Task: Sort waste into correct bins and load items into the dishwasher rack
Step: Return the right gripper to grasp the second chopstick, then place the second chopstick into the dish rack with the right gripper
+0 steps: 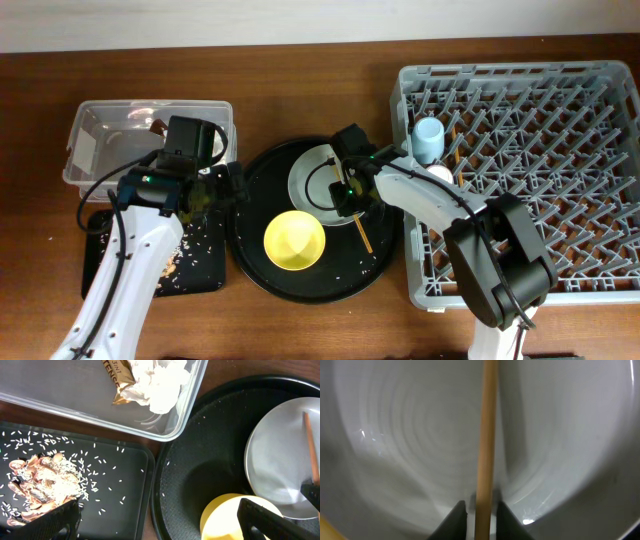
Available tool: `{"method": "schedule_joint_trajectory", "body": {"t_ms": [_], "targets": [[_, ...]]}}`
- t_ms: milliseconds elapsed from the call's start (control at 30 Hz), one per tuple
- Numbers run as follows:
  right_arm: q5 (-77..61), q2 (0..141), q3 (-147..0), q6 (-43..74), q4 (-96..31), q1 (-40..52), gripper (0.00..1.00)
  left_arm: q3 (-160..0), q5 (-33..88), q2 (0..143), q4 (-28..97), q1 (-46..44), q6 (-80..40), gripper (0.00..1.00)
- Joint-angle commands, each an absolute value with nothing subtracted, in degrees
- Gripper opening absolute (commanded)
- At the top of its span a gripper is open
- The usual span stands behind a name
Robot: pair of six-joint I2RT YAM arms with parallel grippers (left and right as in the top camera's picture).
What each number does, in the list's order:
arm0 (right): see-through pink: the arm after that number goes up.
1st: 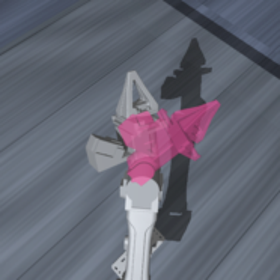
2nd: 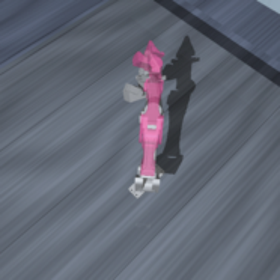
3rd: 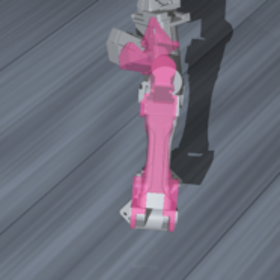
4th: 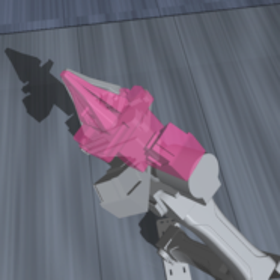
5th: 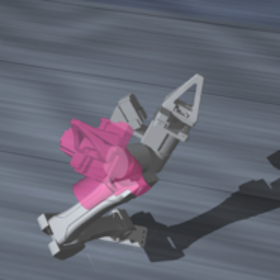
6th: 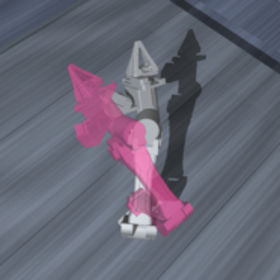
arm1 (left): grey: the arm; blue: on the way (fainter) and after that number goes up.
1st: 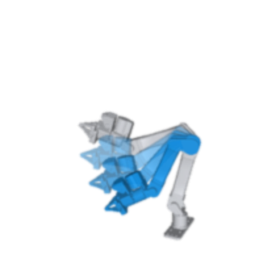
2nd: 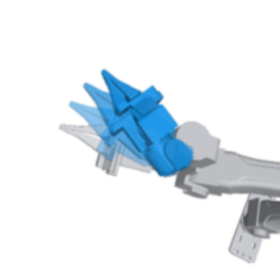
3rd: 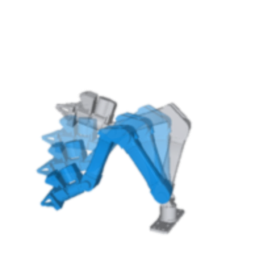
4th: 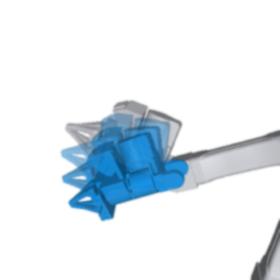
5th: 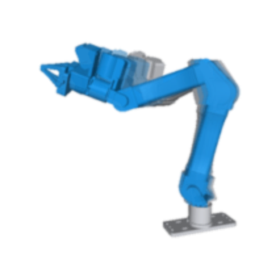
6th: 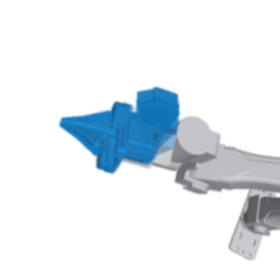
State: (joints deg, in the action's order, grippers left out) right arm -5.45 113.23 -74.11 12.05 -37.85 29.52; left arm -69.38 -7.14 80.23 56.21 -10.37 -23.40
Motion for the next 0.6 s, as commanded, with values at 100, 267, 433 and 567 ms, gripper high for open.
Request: {"method": "schedule_joint_trajectory", "body": {"t_ms": [100,267,433,567], "targets": [[-5.8,113.5,-75.0,12.1,-37.9,30.0,0.04,-70.1,-7.8,79.0,56.2,-10.2,-23.1,0.99],[-5.8,110.9,-82.1,12.1,-44.3,29.8,0.04,-70.1,-7.8,79.0,56.2,-10.2,-23.1,0.99],[-5.3,108.1,-93.6,10.6,-57.2,26.9,0.04,-70.1,-7.8,79.0,56.2,-10.2,-23.1,0.99],[-5.3,107.4,-100.7,6.7,-66.4,21.7,0.04,-70.1,-7.8,79.0,56.2,-10.2,-23.1,0.99]]}}
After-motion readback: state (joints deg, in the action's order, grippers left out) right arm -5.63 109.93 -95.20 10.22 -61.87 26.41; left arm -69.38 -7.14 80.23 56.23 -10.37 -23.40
